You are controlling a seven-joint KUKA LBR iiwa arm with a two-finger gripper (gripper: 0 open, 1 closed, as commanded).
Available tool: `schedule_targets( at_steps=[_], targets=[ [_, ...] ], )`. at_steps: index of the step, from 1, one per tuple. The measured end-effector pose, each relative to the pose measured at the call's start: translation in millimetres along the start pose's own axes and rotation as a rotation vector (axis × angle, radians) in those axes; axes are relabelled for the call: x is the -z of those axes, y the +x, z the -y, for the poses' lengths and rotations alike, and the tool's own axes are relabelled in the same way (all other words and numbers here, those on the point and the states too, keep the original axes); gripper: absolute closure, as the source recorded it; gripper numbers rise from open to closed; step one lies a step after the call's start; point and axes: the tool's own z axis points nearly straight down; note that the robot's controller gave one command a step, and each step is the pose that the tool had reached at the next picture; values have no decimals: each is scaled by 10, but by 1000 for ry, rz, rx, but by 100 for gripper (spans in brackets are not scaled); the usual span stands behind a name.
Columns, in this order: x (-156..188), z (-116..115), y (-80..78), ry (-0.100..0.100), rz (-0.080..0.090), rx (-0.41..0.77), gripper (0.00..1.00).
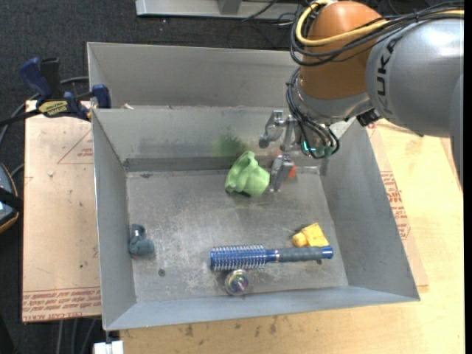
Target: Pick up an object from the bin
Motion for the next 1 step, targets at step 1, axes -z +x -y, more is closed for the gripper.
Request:
schedule_targets(
  at_steps=[1],
  targets=[
    [-1257,-34,30,-2,14,-27,0]
  ],
)
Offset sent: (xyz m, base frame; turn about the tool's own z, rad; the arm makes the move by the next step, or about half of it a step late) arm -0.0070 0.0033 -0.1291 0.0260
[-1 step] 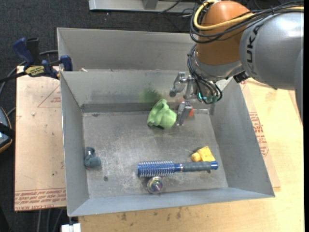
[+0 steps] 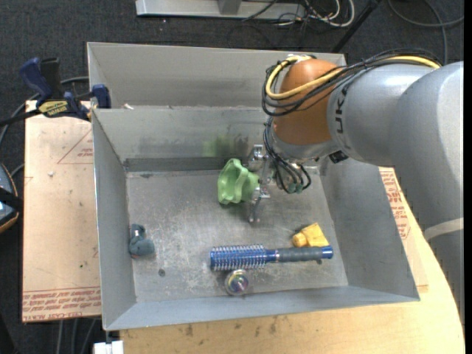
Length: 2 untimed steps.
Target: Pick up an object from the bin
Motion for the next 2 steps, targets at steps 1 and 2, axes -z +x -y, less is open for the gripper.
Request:
schedule_targets(
  at_steps=[1,2],
  targets=[
    [279,-539,143,-1,-2,-108,0],
    [268,-694,70,1,-3,-34,0]
  ],
)
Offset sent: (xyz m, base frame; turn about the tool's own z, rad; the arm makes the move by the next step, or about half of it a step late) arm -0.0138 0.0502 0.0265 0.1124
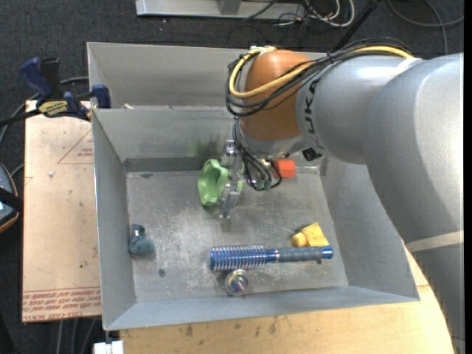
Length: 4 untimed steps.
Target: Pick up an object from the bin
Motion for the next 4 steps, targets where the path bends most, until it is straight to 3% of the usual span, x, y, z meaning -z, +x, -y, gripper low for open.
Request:
schedule_targets(
  at_steps=[1,2,3,4],
  targets=[
    [-249,149,-14,-5,6,-72,0],
    [-235,-152,168,0,14,-7,0],
    [-224,-150,162,-1,13,-8,100],
    [70,-158,146,0,3,-8,100]
  ],
)
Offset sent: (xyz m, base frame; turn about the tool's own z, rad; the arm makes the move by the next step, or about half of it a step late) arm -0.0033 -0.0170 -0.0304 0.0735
